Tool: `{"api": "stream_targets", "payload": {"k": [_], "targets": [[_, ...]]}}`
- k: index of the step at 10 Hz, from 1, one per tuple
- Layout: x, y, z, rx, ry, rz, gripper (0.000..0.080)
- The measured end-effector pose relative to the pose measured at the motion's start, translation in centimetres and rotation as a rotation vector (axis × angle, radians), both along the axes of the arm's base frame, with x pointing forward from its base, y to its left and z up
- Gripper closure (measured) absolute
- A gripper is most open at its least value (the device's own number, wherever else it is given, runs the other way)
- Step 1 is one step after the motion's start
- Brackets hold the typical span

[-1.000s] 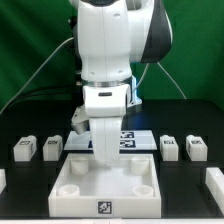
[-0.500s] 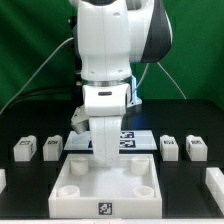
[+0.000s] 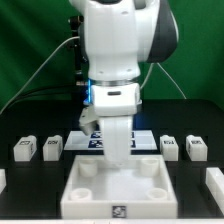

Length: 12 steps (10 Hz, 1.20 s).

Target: Assemble one leg

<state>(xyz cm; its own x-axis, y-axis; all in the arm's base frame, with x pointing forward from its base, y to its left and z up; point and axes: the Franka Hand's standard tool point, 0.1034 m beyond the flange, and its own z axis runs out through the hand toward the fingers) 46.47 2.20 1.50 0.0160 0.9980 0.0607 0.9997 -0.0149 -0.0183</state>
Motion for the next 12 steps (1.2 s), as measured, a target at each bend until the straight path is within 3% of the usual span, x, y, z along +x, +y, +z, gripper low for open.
{"api": "stream_targets", "payload": {"k": [2, 4, 10, 12], "targets": [[1.5, 3.0, -0.2, 0.032, -0.033, -0.004, 0.0739], [2.9, 4.7, -0.2, 0.053, -0.061, -0.014, 0.0739], [3.1, 4.7, -0.3, 0.055, -0.035, -0.001, 0.0739], [3.1, 4.6, -0.3, 0.055, -0.035, -0.001, 0.0457]]}}
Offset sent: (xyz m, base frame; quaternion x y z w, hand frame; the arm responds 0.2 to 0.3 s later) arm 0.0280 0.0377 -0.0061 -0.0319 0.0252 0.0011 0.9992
